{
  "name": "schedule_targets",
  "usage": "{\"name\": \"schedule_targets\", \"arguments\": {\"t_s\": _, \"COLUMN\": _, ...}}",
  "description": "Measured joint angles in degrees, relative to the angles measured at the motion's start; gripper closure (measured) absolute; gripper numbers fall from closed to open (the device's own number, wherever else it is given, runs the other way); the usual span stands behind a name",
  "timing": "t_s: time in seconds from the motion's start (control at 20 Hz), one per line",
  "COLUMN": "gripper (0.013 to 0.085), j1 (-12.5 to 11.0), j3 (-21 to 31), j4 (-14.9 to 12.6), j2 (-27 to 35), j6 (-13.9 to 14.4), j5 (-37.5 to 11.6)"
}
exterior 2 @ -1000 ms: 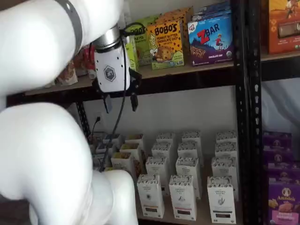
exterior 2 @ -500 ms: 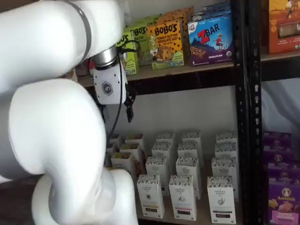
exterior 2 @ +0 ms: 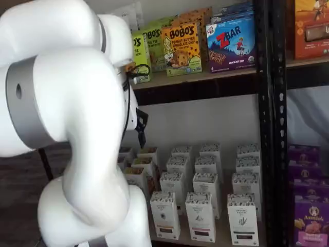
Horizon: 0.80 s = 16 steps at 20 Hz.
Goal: Pick up the white box with a yellow strip in the middle, on the bottom shelf, the fourth box from the left
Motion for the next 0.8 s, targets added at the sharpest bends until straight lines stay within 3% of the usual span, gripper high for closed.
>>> {"name": "schedule_targets", "arguments": {"t_s": 0.2, "gripper": 0.013, "j1": 0.15, "j3": 3.3, "j4": 1.25, "j2": 1.14, "j6": -0.26, "j5": -7.78}}
{"name": "schedule_targets", "arguments": {"t_s": 0.35, "gripper": 0.013, "j1": 0.1, "j3": 3.96, "j4": 2.08, "j2": 3.34, "j6": -0.66, "j5": -10.0}}
{"name": "schedule_targets", "arguments": {"t_s": 0.55, "gripper": 0.013, "j1": 0.75, "j3": 3.84, "j4": 0.64, "j2": 7.85, "j6": 0.74, "j5": -10.84}}
{"name": "schedule_targets", "arguments": {"t_s": 0.8, "gripper": 0.013, "j1": 0.97, "j3": 7.13, "j4": -0.39, "j2": 11.32, "j6": 1.68, "j5": -20.05}}
